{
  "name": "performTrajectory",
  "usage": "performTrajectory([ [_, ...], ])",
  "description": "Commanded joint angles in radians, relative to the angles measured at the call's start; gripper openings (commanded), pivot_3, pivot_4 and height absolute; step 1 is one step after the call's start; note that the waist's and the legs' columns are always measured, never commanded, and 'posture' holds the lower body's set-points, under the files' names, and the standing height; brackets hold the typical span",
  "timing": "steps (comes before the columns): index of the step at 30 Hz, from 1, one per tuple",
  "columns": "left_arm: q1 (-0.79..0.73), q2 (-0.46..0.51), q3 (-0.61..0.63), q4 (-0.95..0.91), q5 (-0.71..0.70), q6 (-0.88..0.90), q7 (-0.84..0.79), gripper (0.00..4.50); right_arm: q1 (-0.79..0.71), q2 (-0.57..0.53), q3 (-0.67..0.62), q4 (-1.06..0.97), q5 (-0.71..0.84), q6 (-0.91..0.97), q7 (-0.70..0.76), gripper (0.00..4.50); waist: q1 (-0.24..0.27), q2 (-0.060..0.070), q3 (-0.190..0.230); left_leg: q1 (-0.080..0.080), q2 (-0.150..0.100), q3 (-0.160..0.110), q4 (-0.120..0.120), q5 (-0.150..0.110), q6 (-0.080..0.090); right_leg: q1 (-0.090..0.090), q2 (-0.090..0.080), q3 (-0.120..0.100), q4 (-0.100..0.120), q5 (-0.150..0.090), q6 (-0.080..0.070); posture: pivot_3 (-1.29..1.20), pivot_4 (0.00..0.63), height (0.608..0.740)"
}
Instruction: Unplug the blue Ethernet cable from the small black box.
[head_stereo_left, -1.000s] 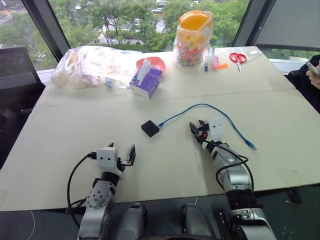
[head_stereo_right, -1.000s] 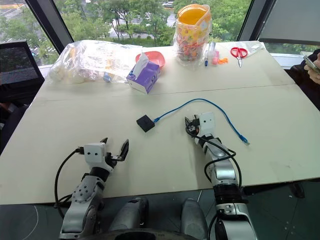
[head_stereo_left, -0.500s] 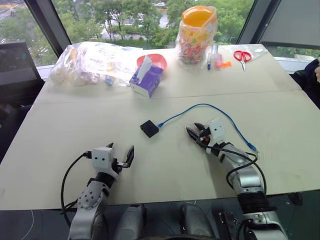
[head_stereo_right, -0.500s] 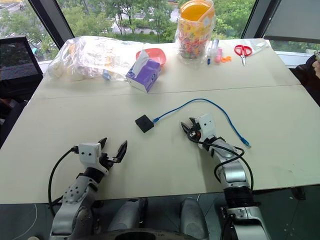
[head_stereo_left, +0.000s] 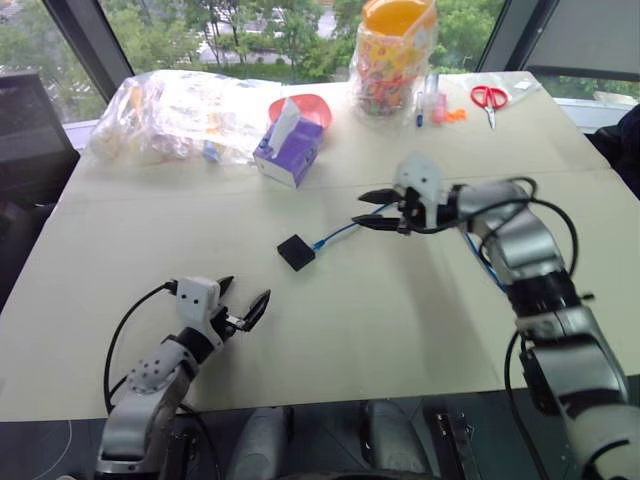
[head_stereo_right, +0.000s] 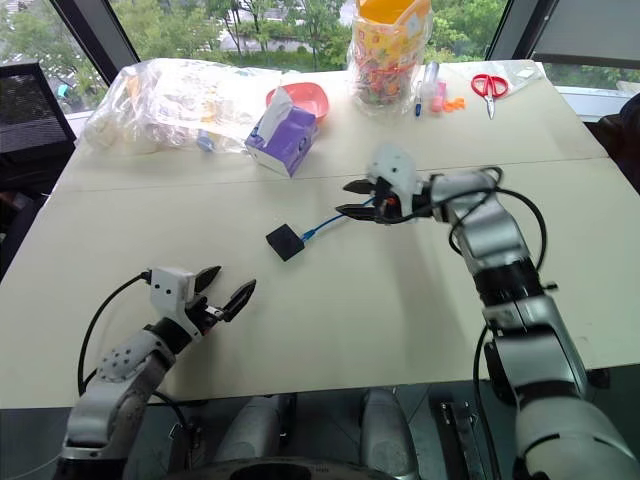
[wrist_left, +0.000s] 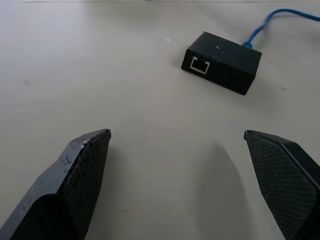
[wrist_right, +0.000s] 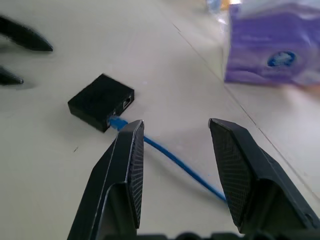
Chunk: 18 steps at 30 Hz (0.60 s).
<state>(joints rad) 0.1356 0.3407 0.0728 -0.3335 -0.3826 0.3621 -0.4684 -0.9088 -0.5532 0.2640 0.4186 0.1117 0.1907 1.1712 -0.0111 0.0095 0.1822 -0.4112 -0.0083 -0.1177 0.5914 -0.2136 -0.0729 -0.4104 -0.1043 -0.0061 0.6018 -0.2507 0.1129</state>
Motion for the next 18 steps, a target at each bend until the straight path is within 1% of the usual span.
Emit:
performTrajectory([
  [1, -0.041, 0.036, 0.043, 0.02, -0.042, 0.031, -0.036, 4.45, -0.153, 0.044, 0.088, 0.198, -0.105, -0.219, 0.107, 2.13, -0.006, -0.002, 0.003, 0.0, 0.0, 0.0, 0.0, 0.0, 0.0, 0.0, 0.0, 0.0, 0.0, 0.001, 0.001, 0.0, 0.15, 0.74],
  [2, -0.06, 0.052, 0.057, 0.019, -0.049, 0.041, -0.042, 4.45, -0.208, 0.072, 0.131, 0.286, -0.156, -0.305, 0.122, 2.13, -0.008, -0.003, 0.004, 0.0, 0.0, 0.0, 0.0, 0.0, 0.0, 0.0, 0.0, 0.0, 0.0, 0.002, 0.004, 0.0, 0.15, 0.74],
  [5, -0.096, 0.076, 0.083, 0.015, -0.062, 0.057, -0.042, 4.45, -0.32, 0.144, 0.212, 0.49, -0.264, -0.477, 0.135, 2.13, -0.015, -0.005, 0.006, 0.0, 0.001, 0.0, 0.0, 0.0, 0.0, -0.001, 0.001, 0.0, 0.001, 0.003, 0.006, 0.0, 0.15, 0.74],
  [8, -0.109, 0.089, 0.095, 0.011, -0.059, 0.067, -0.036, 4.45, -0.397, 0.218, 0.258, 0.657, -0.332, -0.581, 0.185, 2.13, -0.024, -0.005, 0.006, 0.0, 0.001, 0.0, -0.001, 0.001, -0.001, -0.002, 0.001, 0.001, 0.003, 0.005, 0.009, 0.0, 0.15, 0.74],
  [12, -0.089, 0.096, 0.097, -0.026, -0.067, 0.085, -0.04, 4.45, -0.465, 0.307, 0.283, 0.8, -0.41, -0.597, 0.158, 2.13, -0.031, -0.009, 0.011, 0.0, 0.001, 0.0, -0.001, 0.003, -0.006, -0.005, 0.001, 0.003, 0.011, 0.004, 0.009, 0.0, 0.15, 0.74],
  [18, -0.053, 0.086, 0.1, -0.064, -0.057, 0.083, -0.018, 4.45, -0.516, 0.392, 0.283, 0.884, -0.486, -0.59, 0.1, 2.13, -0.036, -0.01, 0.013, 0.0, 0.001, 0.0, -0.002, 0.007, -0.012, -0.011, 0.003, 0.005, 0.019, 0.004, 0.009, 0.0, 0.15, 0.74],
])
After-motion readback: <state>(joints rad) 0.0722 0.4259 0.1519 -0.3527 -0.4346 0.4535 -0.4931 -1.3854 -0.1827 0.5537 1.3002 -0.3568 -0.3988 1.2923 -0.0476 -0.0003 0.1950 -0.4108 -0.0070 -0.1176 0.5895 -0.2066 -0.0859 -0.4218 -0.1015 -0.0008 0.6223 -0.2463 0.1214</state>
